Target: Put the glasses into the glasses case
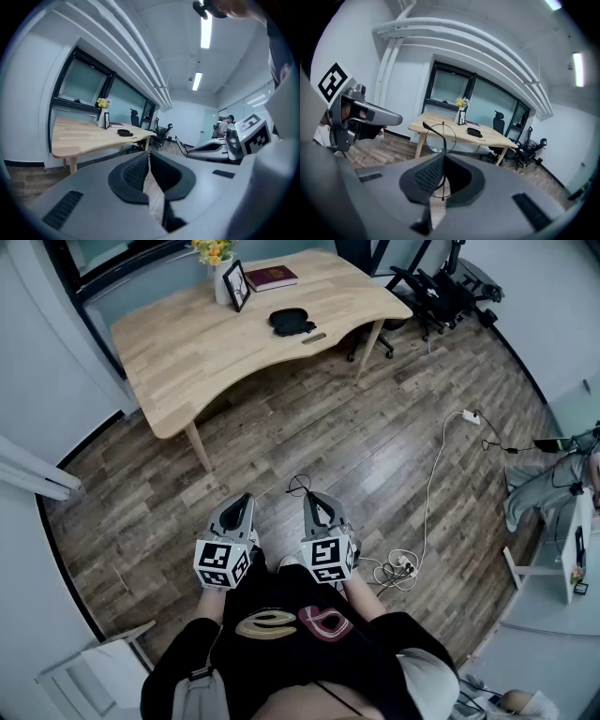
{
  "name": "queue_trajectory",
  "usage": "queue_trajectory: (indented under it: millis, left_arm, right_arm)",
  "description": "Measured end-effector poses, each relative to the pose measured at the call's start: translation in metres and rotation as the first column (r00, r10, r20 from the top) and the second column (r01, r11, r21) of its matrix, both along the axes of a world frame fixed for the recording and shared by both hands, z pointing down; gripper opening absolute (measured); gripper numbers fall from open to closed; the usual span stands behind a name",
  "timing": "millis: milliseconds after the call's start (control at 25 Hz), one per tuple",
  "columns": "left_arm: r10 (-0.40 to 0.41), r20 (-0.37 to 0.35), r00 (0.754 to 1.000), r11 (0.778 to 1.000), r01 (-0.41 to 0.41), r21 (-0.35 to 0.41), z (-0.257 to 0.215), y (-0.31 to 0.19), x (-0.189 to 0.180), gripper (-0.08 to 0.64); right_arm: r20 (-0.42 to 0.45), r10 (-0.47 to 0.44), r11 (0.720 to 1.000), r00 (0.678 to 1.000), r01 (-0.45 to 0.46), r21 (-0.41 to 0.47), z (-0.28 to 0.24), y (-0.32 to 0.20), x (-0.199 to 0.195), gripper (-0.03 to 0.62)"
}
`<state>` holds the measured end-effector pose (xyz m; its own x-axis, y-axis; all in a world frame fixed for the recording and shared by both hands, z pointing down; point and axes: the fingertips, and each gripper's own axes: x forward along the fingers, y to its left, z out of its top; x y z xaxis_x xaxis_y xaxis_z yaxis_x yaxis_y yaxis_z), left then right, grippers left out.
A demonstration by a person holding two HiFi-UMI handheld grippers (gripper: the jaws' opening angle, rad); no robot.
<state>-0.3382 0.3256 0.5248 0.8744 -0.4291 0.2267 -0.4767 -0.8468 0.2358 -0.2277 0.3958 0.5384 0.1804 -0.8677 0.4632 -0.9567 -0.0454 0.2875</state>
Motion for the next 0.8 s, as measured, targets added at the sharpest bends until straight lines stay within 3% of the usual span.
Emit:
queue_trajectory:
  millis: [320,800]
  left_arm:
    - [0.031,0.011,0.999,1.0,-0.031,-0.007,0.007,-0.038,0.006,0.026]
    - [0.125,0.0,0.992,0.992,-0.125,-0.012,0.014,-0.1,0.03,0.026]
  right_arm:
    - [-0.017,0.03,1.0,0.999,-0.03,-0.01,0.0,-0.036,0.005,0.012]
    - [0.044,0.121,0.992,0.992,-0.122,0.016,0.002,-0.089,0.023,0.014]
